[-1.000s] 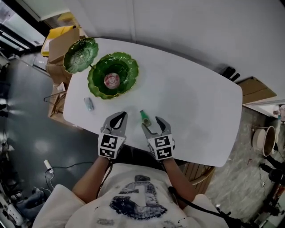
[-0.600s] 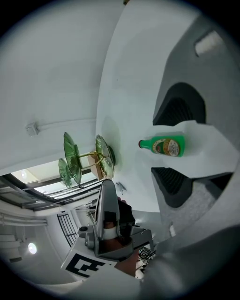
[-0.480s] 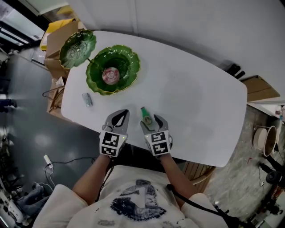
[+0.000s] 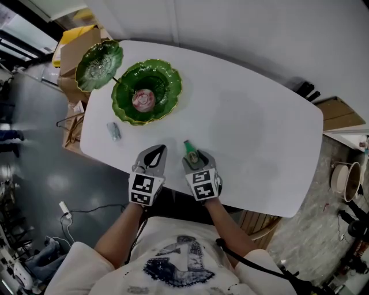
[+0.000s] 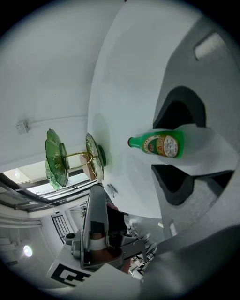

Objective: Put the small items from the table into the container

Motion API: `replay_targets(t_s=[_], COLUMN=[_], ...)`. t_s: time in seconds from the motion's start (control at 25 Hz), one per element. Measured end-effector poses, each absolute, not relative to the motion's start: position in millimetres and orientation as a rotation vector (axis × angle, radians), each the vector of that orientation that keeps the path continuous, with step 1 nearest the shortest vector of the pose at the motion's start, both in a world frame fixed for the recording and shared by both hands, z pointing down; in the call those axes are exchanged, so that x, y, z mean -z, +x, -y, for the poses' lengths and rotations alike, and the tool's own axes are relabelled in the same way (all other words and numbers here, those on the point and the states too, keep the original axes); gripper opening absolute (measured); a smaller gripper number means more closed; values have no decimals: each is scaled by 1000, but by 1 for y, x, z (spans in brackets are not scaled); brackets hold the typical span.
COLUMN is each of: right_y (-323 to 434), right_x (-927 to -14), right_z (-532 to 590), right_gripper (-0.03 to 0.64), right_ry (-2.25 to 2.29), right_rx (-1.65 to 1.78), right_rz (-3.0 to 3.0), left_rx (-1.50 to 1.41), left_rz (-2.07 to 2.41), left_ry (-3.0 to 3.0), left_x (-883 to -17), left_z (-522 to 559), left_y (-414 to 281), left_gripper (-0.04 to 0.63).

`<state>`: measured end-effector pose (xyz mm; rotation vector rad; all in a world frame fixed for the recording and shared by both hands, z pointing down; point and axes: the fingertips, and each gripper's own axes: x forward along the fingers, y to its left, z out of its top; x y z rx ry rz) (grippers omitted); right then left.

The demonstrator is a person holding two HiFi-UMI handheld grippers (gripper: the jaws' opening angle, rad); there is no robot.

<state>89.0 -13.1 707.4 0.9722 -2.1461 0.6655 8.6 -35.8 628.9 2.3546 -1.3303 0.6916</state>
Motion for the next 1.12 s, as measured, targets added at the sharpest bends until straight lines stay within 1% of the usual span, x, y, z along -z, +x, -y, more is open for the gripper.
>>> replay_targets(t_s=[0.12, 0.2, 0.52, 1.12], right_y=[89, 90, 92, 117], right_x=[-710, -709, -692, -606], right_z=[13, 12, 15, 26], right_gripper=[228, 178, 173, 172], right_ry=[961, 965, 1015, 1208], right_rx=[-657, -650, -668, -614], right_rz=[2133, 2128, 2154, 2265], left_rx=[-695, -695, -693, -664], left_rz=[1332, 1333, 1356, 1448], left_ry=[2356, 2357, 2374, 2430], left_x=[-628, -626, -613, -560], left_z=[38, 38, 39, 37], left_y=[8, 8, 1, -13], left_gripper=[-11, -11, -11, -11])
